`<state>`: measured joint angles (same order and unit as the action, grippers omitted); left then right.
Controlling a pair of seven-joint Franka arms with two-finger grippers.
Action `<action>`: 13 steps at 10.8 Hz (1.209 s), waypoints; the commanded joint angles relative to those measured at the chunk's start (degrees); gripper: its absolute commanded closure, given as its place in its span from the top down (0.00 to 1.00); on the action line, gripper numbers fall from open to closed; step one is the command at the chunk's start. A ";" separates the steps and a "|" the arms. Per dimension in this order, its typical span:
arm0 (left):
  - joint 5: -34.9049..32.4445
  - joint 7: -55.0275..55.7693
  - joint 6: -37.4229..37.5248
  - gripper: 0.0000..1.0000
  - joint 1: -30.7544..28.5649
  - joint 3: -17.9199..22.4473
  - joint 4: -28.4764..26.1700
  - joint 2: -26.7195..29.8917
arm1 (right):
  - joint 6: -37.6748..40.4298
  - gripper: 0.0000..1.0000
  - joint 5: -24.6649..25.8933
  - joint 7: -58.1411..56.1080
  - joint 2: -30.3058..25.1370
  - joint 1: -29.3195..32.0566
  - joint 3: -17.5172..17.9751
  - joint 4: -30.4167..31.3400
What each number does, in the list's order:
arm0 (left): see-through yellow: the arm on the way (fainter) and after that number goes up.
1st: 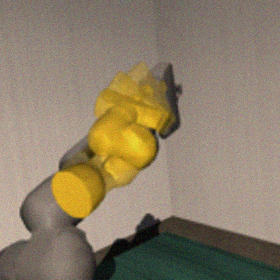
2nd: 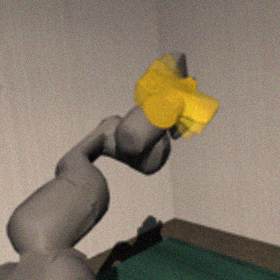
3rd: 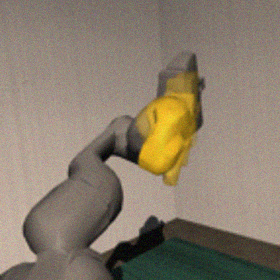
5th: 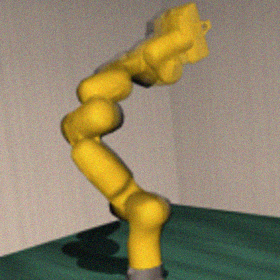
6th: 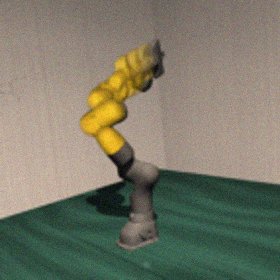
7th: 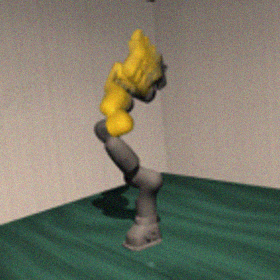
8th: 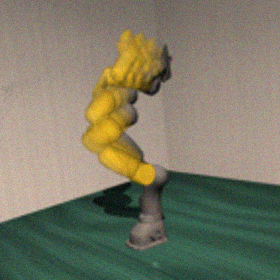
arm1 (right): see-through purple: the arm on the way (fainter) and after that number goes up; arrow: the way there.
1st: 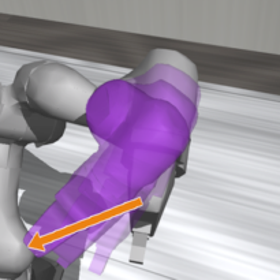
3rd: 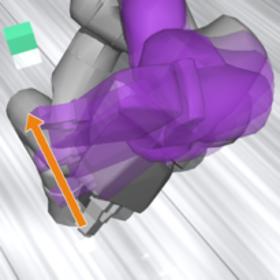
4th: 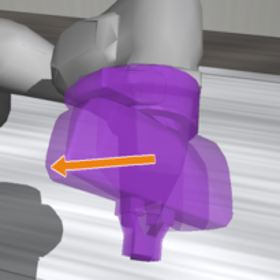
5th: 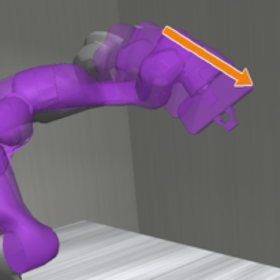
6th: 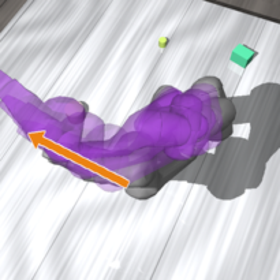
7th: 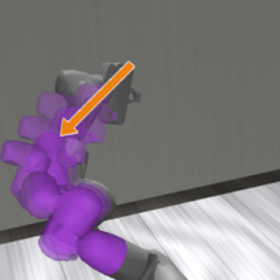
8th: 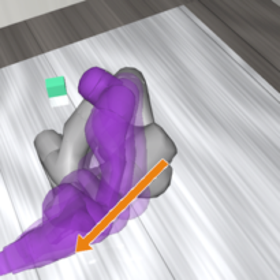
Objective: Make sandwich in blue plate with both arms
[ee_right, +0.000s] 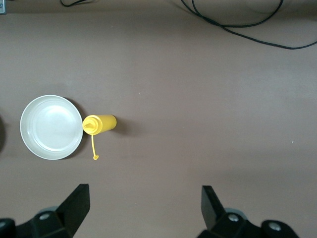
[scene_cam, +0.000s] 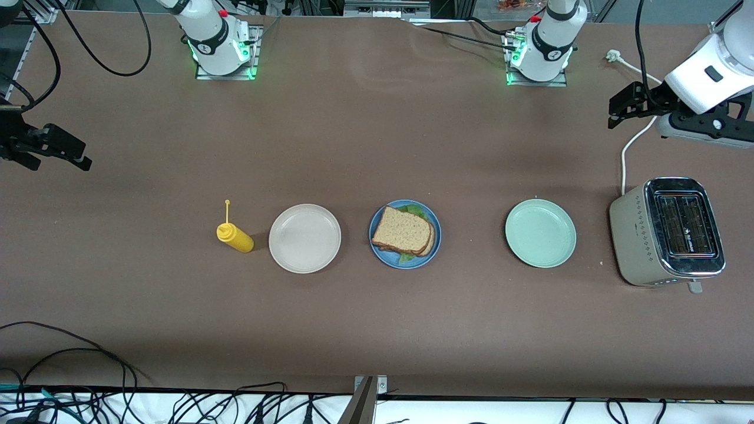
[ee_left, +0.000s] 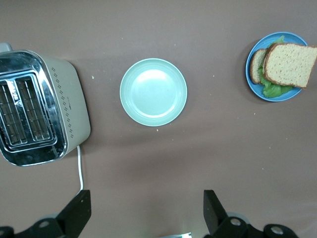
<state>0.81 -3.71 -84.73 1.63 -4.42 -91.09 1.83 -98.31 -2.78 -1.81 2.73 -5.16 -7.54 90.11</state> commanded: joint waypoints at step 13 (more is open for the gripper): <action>-0.98 0.28 1.85 1.00 -0.14 0.46 4.70 -0.42 | 0.84 1.00 0.32 0.49 -0.10 -0.38 -0.37 -0.64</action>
<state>0.81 -3.67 -84.22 1.59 -4.13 -87.38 1.86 -98.28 -2.78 -1.81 2.73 -5.16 -7.56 90.11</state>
